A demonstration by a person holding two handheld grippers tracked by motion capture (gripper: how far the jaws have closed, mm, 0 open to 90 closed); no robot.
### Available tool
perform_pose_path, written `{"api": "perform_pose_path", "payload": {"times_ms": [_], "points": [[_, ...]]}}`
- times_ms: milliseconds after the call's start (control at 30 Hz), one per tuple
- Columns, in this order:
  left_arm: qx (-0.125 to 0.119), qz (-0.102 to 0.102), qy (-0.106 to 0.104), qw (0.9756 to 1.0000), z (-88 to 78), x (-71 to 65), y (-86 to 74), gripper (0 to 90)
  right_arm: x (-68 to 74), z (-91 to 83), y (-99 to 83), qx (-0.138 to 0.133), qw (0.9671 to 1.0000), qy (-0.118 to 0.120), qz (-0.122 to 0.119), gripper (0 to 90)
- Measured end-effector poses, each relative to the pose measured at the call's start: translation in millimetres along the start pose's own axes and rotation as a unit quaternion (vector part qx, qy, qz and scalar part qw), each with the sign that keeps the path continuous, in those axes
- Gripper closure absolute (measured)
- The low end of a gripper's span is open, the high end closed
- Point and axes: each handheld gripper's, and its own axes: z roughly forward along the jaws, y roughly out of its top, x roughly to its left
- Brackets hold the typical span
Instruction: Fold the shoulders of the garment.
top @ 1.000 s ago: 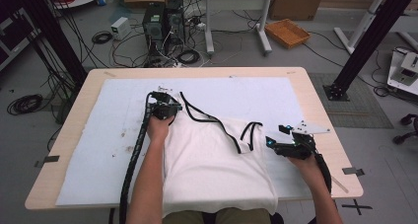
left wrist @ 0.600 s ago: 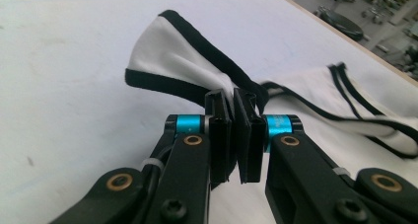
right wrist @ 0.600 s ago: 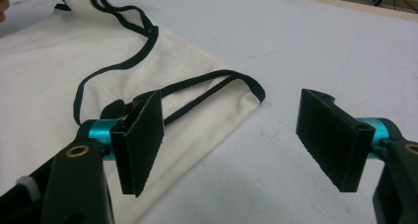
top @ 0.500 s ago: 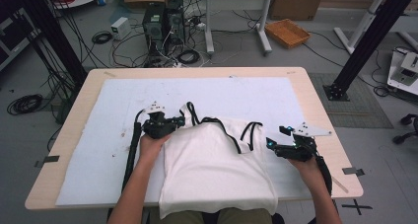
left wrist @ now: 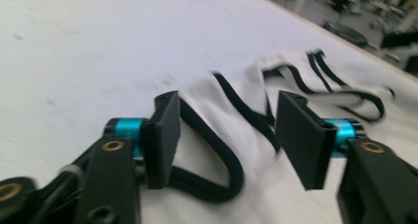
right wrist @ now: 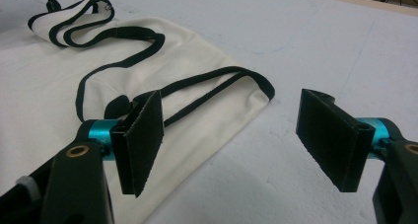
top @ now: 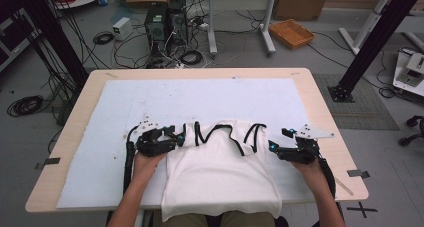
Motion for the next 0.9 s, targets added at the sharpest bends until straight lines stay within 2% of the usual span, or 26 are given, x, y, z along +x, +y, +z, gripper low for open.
{"api": "perform_pose_path", "payload": {"times_ms": [33,100,133,167,200,233,267,300,333,367,400,433,500,600,667,700,733,767,800,833,867,900], "points": [[0.020,0.000,0.014,0.9997,10.4,4.9,11.8,40.7,1.3,2.3,0.1,0.003,1.0000,0.002,-0.004,26.2],[0.026,-0.003,0.015,0.9995,16.8,7.1,17.5,40.3,2.4,3.4,0.2,0.006,1.0000,0.002,-0.005,26.2],[0.034,-0.008,0.011,0.9993,24.7,9.0,22.1,40.2,3.4,4.6,0.4,0.007,0.9999,0.003,-0.006,26.2],[0.069,-0.019,0.000,0.9975,43.0,12.3,26.8,38.2,5.4,6.4,0.7,0.010,0.9999,0.006,-0.010,26.2],[0.069,-0.019,0.000,0.9975,43.0,12.3,26.8,36.8,5.4,6.4,0.7,0.010,0.9999,0.006,-0.010,26.2],[0.110,-0.022,-0.002,0.9936,60.5,14.0,25.0,36.8,7.0,7.3,0.6,0.013,0.9998,0.009,-0.014,26.2],[0.129,-0.016,0.004,0.9915,67.0,14.1,23.3,36.8,7.6,7.5,0.6,0.013,0.9998,0.011,-0.013,26.2],[0.137,-0.011,0.006,0.9905,70.2,13.9,21.9,38.8,7.9,7.4,0.5,0.014,0.9997,0.012,-0.013,26.2],[0.137,-0.011,0.006,0.9905,70.2,13.9,21.9,50.1,8.2,7.3,0.6,0.013,0.9997,0.014,-0.014,26.2],[0.135,-0.002,-0.004,0.9909,70.1,13.4,20.9,50.1,8.2,7.3,0.6,0.013,0.9997,0.014,-0.014,26.2],[0.117,0.007,-0.022,0.9929,66.1,9.6,20.2,78.1,8.7,7.3,0.5,0.012,0.9996,0.020,-0.014,26.2],[0.107,0.016,-0.031,0.9937,62.2,6.4,20.7,84.6,9.6,7.1,0.5,0.014,0.9995,0.023,-0.013,26.2],[0.089,0.029,-0.054,0.9941,50.8,0.7,21.4,85.1,11.5,7.8,0.7,0.015,0.9992,0.032,-0.018,26.2],[0.069,0.051,-0.091,0.9922,29.6,-8.2,17.4,85.2,16.4,7.2,3.1,0.012,0.9986,0.048,-0.020,31.4],[0.060,0.063,-0.108,0.9903,14.8,-13.4,12.5,85.2,19.8,6.3,5.1,0.007,0.9984,0.052,-0.023,31.7],[0.060,0.063,-0.108,0.9903,14.8,-13.4,12.5,85.2,19.8,6.3,5.1,0.007,0.9984,0.052,-0.023,31.7],[0.053,0.068,-0.123,0.9887,0.7,-17.5,6.1,85.1,22.0,5.4,6.4,0.004,0.9984,0.053,-0.022,31.7],[0.053,0.068,-0.123,0.9887,0.7,-17.5,6.1,85.1,22.0,5.4,6.4,0.004,0.9984,0.053,-0.022,31.7],[0.053,0.066,-0.137,0.9869,-10.3,-20.0,-1.4,85.0,22.4,4.9,6.5,0.006,0.9984,0.051,-0.021,31.7],[0.053,0.066,-0.137,0.9869,-10.3,-20.0,-1.4,84.7,21.7,5.0,6.1,0.004,0.9984,0.052,-0.023,31.7],[0.057,0.064,-0.154,0.9844,-14.5,-21.2,-5.4,84.7,21.7,5.0,6.1,0.004,0.9984,0.052,-0.023,31.7],[0.063,0.060,-0.174,0.9808,-17.7,-22.4,-9.1,82.8,21.7,4.5,5.8,0.006,0.9985,0.050,-0.022,31.7]]}}
